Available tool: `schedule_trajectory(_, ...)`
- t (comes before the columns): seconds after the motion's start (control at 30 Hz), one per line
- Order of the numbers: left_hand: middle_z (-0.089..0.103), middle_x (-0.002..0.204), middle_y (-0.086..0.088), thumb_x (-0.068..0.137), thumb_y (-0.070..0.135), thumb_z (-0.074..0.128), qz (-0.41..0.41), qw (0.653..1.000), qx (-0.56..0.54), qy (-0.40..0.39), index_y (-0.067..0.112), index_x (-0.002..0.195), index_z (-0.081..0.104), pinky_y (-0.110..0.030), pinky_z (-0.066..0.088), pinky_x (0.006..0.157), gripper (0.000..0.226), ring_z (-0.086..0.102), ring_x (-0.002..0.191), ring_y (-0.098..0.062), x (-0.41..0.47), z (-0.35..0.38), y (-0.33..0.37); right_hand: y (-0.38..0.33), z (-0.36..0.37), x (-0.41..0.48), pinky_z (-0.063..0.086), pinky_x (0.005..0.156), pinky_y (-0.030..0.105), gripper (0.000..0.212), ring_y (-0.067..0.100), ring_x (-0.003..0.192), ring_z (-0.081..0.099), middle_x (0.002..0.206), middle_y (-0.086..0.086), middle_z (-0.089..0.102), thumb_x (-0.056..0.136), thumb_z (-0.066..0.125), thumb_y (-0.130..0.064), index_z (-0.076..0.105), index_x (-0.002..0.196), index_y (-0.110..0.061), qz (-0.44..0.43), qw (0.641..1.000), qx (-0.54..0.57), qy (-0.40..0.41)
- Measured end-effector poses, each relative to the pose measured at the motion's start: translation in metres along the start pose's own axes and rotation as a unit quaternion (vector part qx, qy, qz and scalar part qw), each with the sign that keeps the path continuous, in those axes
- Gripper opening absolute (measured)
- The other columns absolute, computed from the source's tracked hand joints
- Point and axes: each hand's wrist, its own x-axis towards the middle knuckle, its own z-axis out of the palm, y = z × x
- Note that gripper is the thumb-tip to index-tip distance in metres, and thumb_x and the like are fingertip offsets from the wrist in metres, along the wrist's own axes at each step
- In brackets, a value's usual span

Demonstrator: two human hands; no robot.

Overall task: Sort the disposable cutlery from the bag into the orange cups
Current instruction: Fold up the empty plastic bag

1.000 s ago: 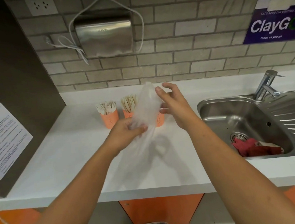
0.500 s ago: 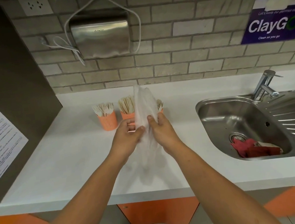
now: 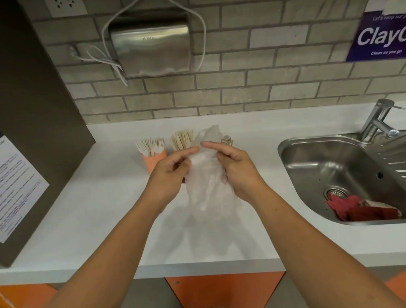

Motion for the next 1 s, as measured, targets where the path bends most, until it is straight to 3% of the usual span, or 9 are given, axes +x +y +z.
schedule_trajectory(0.07,0.071,0.121,-0.014,0.106,0.012,0.058,0.003,1.000,0.017,0.017,0.031,0.124,0.074,-0.046,0.056,0.104,0.031,0.069,0.111,-0.024,0.002,-0.005,0.000,-0.003,-0.002,0.002,0.052,0.099,0.044,0.041,0.031,0.109,0.068,0.126,0.006,0.071,0.107,0.040,-0.003,0.072,0.124,-0.021,0.031,0.999,0.009,-0.006)
schedule_trajectory(0.17,0.073,0.104,-0.006,0.101,0.018,0.068,0.009,0.998,0.045,0.040,0.033,0.121,0.076,-0.037,0.054,0.100,0.026,0.066,0.093,-0.015,0.003,-0.013,-0.002,-0.008,-0.006,0.001,0.054,0.098,0.039,0.036,0.022,0.118,0.066,0.132,0.008,0.067,0.101,0.062,-0.020,0.061,0.137,-0.018,0.101,0.993,0.019,-0.059)
schedule_trajectory(0.23,0.073,0.099,-0.006,0.098,0.021,0.072,0.019,0.998,0.045,0.050,0.036,0.117,0.077,-0.033,0.054,0.098,0.025,0.063,0.088,-0.009,0.002,-0.017,-0.001,-0.006,-0.006,0.001,0.054,0.100,0.035,0.067,0.015,0.118,0.066,0.136,0.000,0.063,0.085,0.080,-0.032,0.051,0.145,-0.021,0.109,0.986,-0.073,-0.100)
schedule_trajectory(0.3,0.076,0.101,-0.007,0.096,0.021,0.074,0.032,0.997,0.040,0.064,0.036,0.115,0.078,-0.029,0.055,0.093,0.024,0.064,0.087,-0.007,0.001,-0.019,0.002,-0.005,-0.002,0.002,0.055,0.093,0.029,0.059,0.009,0.109,0.065,0.123,-0.006,0.065,0.080,0.085,-0.034,0.059,0.132,-0.025,0.075,0.968,-0.215,-0.100)
schedule_trajectory(0.4,0.069,0.095,0.008,0.095,0.018,0.075,0.061,0.993,0.070,0.076,0.037,0.119,0.075,-0.021,0.049,0.082,0.030,0.061,0.083,-0.001,-0.003,-0.019,0.008,-0.004,0.006,0.003,0.047,0.066,0.028,0.011,0.010,0.070,0.060,0.081,-0.006,0.061,0.089,0.075,-0.023,0.068,0.085,-0.029,0.002,0.958,-0.281,-0.062)
schedule_trajectory(0.6,0.053,0.139,0.010,0.082,0.067,0.076,-0.021,0.992,0.124,0.021,0.038,0.137,0.061,-0.030,0.047,0.105,0.064,0.057,0.123,-0.006,-0.004,-0.014,0.001,-0.002,0.018,0.004,0.056,0.086,0.034,0.023,0.019,0.097,0.068,0.110,0.006,0.065,0.091,0.073,-0.034,0.067,0.100,-0.014,0.016,0.986,-0.165,0.000)
schedule_trajectory(0.7,0.075,0.119,0.012,0.097,0.055,0.065,-0.036,0.999,0.033,-0.006,0.033,0.128,0.066,-0.031,0.058,0.094,0.038,0.072,0.108,-0.006,-0.013,0.001,0.002,-0.001,0.027,0.002,0.057,0.080,0.033,0.027,0.019,0.090,0.071,0.102,0.009,0.070,0.097,0.066,-0.035,0.060,0.106,-0.010,0.032,0.996,-0.080,0.033)
schedule_trajectory(0.83,0.074,0.101,0.005,0.099,0.049,0.062,-0.044,0.988,0.128,0.076,0.025,0.112,0.066,-0.039,0.060,0.086,0.028,0.072,0.093,-0.014,-0.014,0.013,-0.010,0.006,0.035,0.004,0.043,0.066,0.021,0.028,0.006,0.077,0.057,0.087,-0.007,0.058,0.102,0.057,-0.041,0.052,0.104,-0.014,0.037,0.989,-0.093,0.108)
schedule_trajectory(1.0,0.057,0.076,-0.007,0.097,0.026,0.071,0.028,0.980,0.160,0.116,0.010,0.096,0.055,-0.018,0.038,0.054,0.023,0.043,0.060,-0.008,-0.017,0.024,-0.021,0.013,0.041,0.007,0.037,0.059,0.024,0.021,0.010,0.066,0.046,0.077,-0.005,0.048,0.109,0.037,-0.027,0.046,0.106,-0.009,0.039,0.983,-0.106,0.147)
